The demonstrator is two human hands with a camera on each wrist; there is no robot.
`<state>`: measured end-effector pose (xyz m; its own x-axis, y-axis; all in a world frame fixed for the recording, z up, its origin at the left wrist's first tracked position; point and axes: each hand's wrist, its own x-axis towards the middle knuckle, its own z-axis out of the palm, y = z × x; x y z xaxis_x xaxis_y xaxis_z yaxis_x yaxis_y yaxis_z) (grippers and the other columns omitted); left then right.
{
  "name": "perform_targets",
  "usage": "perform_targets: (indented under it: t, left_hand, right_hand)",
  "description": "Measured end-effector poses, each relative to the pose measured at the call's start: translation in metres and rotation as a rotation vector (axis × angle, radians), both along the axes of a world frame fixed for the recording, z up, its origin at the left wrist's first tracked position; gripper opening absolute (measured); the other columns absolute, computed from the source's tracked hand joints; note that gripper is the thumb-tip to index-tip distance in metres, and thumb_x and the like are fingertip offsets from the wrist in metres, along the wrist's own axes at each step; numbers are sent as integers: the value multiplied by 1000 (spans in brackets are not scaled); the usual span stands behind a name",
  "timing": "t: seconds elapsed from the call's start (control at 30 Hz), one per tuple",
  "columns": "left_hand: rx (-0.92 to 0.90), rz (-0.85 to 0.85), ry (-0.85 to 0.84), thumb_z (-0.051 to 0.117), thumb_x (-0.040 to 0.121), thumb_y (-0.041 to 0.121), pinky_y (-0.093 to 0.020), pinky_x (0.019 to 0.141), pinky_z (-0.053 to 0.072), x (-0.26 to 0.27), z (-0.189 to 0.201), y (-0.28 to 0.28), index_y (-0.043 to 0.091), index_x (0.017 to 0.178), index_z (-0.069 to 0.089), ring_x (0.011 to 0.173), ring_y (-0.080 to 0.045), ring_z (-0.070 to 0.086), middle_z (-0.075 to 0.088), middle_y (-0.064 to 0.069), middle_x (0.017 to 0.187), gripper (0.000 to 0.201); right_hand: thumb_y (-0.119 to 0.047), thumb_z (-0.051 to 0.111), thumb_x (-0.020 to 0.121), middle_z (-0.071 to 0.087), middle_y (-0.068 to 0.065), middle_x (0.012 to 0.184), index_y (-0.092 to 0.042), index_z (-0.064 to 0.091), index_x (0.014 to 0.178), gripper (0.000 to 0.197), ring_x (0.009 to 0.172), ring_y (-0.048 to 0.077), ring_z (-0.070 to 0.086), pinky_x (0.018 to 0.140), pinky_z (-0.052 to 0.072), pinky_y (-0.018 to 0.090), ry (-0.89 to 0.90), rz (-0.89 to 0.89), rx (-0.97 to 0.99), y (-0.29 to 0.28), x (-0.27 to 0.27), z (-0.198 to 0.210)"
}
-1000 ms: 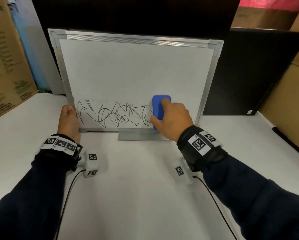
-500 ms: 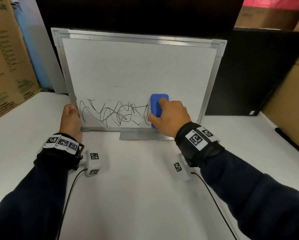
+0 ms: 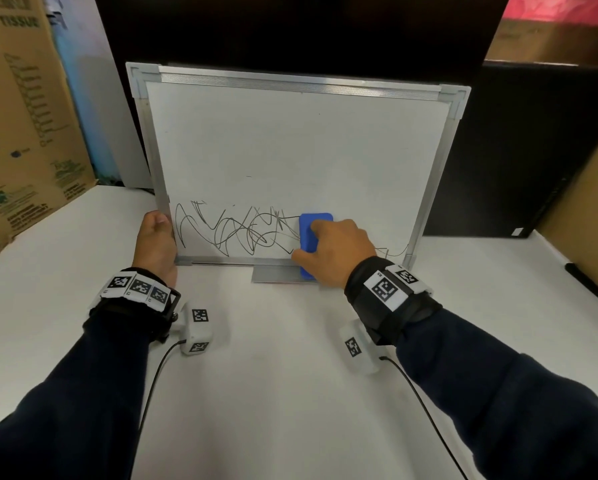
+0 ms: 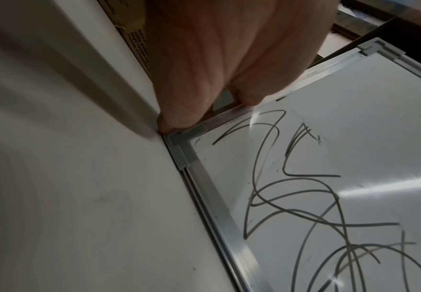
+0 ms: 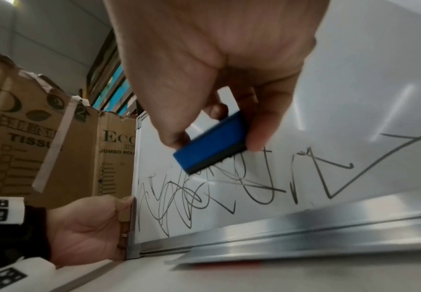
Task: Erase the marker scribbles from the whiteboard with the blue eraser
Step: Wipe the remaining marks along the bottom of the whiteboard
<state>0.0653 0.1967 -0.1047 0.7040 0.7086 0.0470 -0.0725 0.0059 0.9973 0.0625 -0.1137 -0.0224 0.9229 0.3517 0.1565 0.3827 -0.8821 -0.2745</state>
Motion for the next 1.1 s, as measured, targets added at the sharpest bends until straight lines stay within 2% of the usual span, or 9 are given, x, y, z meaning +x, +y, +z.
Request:
perform_targets:
  t: [0.13, 0.3, 0.47, 0.6, 0.7, 0.77, 0.87, 0.97, 1.1]
  left_hand:
    - [2, -24, -1, 35, 105, 25, -28, 70, 40, -1, 3, -3, 33, 84, 52, 76, -13, 43, 48, 5, 82, 28]
    - [5, -24, -2, 37, 101, 30, -32, 78, 41, -3, 2, 1, 36, 84, 55, 78, -14, 46, 51, 6, 83, 25]
    - [-27, -54, -37, 35, 105, 24, -27, 70, 45, -4, 5, -5, 29, 89, 55, 76, -13, 49, 51, 3, 83, 26]
    - [-38, -50, -37, 38, 103, 29, -34, 81, 45, -4, 4, -2, 32, 88, 57, 88, -18, 49, 53, -1, 91, 24]
    - [-41, -58, -43, 38, 104, 30, -36, 85, 50, -6, 4, -1, 32, 91, 58, 90, -18, 54, 57, -4, 98, 24]
    - [-41, -62, -46, 38, 104, 27, -31, 79, 49, -6, 4, -2, 29, 91, 57, 85, -16, 53, 56, -2, 93, 24]
    - [-36, -54, -46, 38, 106, 23, -23, 68, 45, -4, 3, -3, 27, 91, 55, 72, -9, 49, 52, 4, 82, 23]
    - [-32, -57, -52, 38, 106, 24, -23, 68, 44, -4, 3, -3, 28, 92, 56, 70, -8, 48, 51, 5, 81, 24]
    - [-16, -66, -47, 37, 107, 26, -25, 72, 44, -5, 1, -2, 28, 92, 56, 74, -10, 48, 51, 4, 83, 24]
  right_hand:
    - [-58, 56, 84, 46, 1, 80, -25, 40, 89, 37, 72, 26, 50, 61, 38, 32, -168, 7, 107, 7, 0, 2]
    - [-59, 58, 85, 47, 1, 86, -25, 44, 89, 37, 77, 24, 53, 62, 41, 31, 7, 12, -5, 10, -2, -7]
    - [-61, 56, 82, 49, 1, 84, -25, 40, 91, 40, 74, 26, 50, 61, 37, 32, -186, 2, 119, 17, 0, 4]
    - [-60, 57, 84, 40, -3, 77, -26, 44, 89, 37, 76, 25, 50, 62, 38, 31, -38, 13, -13, 23, 0, -4]
    - [-62, 57, 81, 41, -4, 74, -26, 42, 84, 39, 73, 25, 50, 61, 37, 31, -115, 16, 68, 28, -1, -6]
    - [-63, 55, 80, 46, -1, 75, -25, 40, 84, 41, 71, 27, 51, 60, 36, 31, -185, 14, 115, 33, 0, -4]
    - [-60, 58, 83, 43, -2, 76, -25, 44, 88, 38, 76, 26, 52, 62, 39, 31, -61, 17, 33, 36, -2, -5]
    - [-59, 59, 83, 42, -4, 75, -24, 44, 86, 38, 76, 25, 52, 61, 38, 30, -22, 26, 30, 35, -6, -11]
    - [-59, 58, 80, 55, 2, 84, -25, 37, 112, 51, 73, 31, 54, 61, 40, 32, -217, 33, 190, 41, -5, -4]
